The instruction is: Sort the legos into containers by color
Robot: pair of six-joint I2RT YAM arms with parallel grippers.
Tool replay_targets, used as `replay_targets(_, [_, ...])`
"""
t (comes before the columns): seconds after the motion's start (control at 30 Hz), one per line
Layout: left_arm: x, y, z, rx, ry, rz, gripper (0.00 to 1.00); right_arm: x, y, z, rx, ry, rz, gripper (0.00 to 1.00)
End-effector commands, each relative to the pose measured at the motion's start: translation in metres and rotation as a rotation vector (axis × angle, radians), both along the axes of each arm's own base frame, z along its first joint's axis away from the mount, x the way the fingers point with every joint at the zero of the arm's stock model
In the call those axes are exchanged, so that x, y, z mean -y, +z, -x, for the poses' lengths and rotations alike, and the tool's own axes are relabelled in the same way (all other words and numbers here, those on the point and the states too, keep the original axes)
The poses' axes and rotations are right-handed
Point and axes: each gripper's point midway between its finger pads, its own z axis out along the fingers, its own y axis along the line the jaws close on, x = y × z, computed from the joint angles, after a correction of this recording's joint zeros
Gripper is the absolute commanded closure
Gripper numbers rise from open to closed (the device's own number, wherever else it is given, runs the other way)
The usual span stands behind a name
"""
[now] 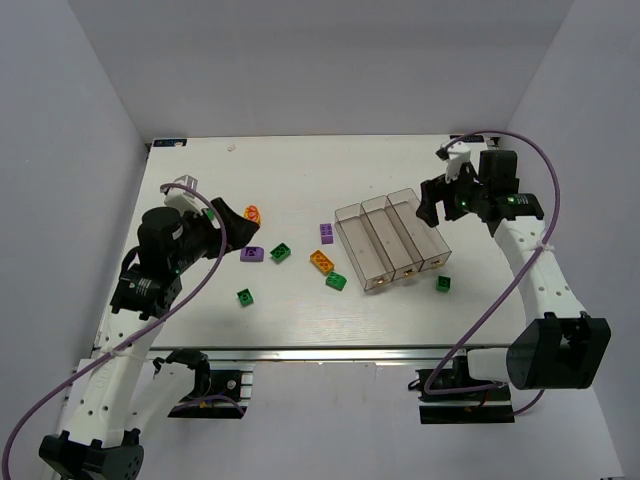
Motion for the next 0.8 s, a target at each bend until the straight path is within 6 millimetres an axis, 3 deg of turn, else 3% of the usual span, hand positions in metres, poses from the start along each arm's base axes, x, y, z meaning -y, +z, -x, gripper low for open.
replay_targets(0.0, [-0.001,-0.008,0.009,-0.036,-0.001,0.01,0.02,-0.033,0.02,0.027,0.115,0.33,-0.004,0.11])
replay_targets(0.13, [-0.004,-0.012,0.01,-0.056,0.019,0.007,0.02,-0.047,0.019,0.04,0.137,0.459,0.008,0.11])
replay_targets(0.23, [-0.004,-0.021,0.009,-0.084,0.033,0.013,0.16,-0.058,0.015,0.044,0.11,0.508,0.002,0.11])
replay_targets(0.37, [-0.005,-0.04,0.007,-0.153,0.061,0.025,0.76,-0.082,0.015,0.063,0.103,0.659,-0.069,0.11])
replay_targets(0.4, [-0.005,-0.044,0.007,-0.172,0.07,0.029,0.79,-0.091,0.022,0.062,0.135,0.683,-0.105,0.11])
replay_targets(0.43, [-0.007,-0.051,0.005,-0.199,0.094,0.028,0.79,-0.097,0.024,0.064,0.134,0.694,-0.129,0.11])
replay_targets(0.47, [-0.009,-0.056,0.003,-0.214,0.111,0.024,0.72,-0.106,0.025,0.068,0.143,0.72,-0.135,0.11])
replay_targets(0.6, [-0.025,-0.073,-0.008,-0.301,0.231,-0.025,0.26,-0.125,0.024,0.055,0.166,0.67,-0.116,0.16])
replay_targets(0.67, [-0.036,-0.085,-0.014,-0.349,0.291,-0.072,0.23,-0.132,0.021,0.045,0.162,0.64,-0.106,0.25])
replay_targets(0.7, [-0.038,-0.101,-0.017,-0.413,0.306,-0.104,0.21,-0.14,0.019,0.046,0.157,0.636,-0.095,0.32])
replay_targets(0.77, [-0.04,-0.115,-0.022,-0.471,0.342,-0.117,0.21,-0.146,0.015,0.041,0.16,0.645,-0.075,0.36])
